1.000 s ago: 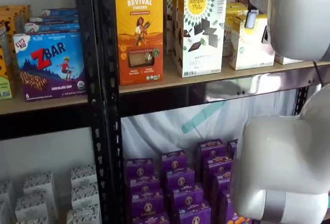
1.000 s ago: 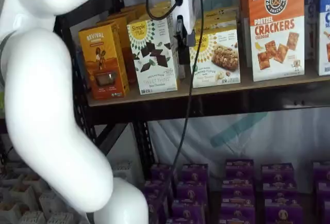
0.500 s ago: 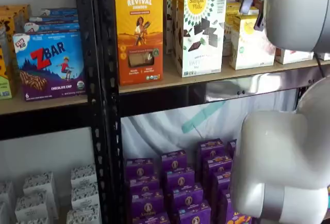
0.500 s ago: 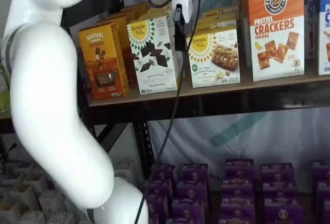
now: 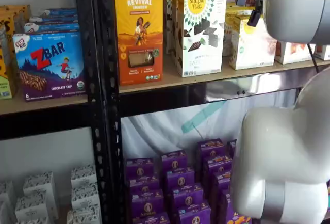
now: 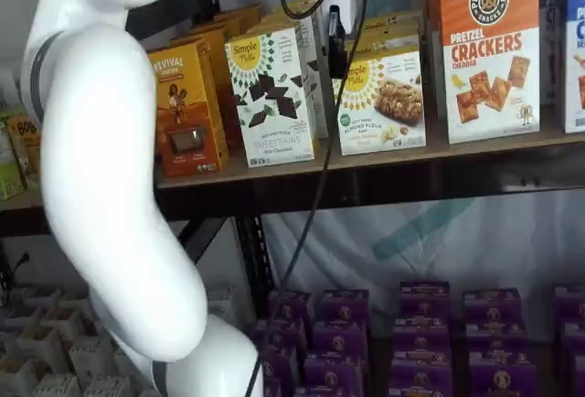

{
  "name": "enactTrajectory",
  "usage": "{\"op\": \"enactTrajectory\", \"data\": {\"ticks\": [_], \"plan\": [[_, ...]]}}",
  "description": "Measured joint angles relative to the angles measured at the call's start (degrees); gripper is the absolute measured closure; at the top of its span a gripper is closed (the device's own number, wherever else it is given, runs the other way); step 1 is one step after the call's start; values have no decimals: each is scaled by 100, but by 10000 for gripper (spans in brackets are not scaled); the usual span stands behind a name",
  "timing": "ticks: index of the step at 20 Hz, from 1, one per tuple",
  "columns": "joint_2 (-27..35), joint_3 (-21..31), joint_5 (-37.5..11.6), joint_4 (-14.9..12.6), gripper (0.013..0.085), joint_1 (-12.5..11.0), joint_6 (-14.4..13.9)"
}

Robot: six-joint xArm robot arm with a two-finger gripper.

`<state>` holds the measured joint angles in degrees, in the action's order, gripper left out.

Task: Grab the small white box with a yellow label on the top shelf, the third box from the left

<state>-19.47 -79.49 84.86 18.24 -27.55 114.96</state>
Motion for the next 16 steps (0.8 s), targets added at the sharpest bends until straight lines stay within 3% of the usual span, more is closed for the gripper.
{"op": "enactTrajectory", "data": {"ticks": [5, 13, 16], "plan": [[485, -478, 296, -479, 130, 119, -57], [938, -775, 602, -1089, 130, 229, -78], [992, -710, 552, -1148, 130, 258, -93]]}}
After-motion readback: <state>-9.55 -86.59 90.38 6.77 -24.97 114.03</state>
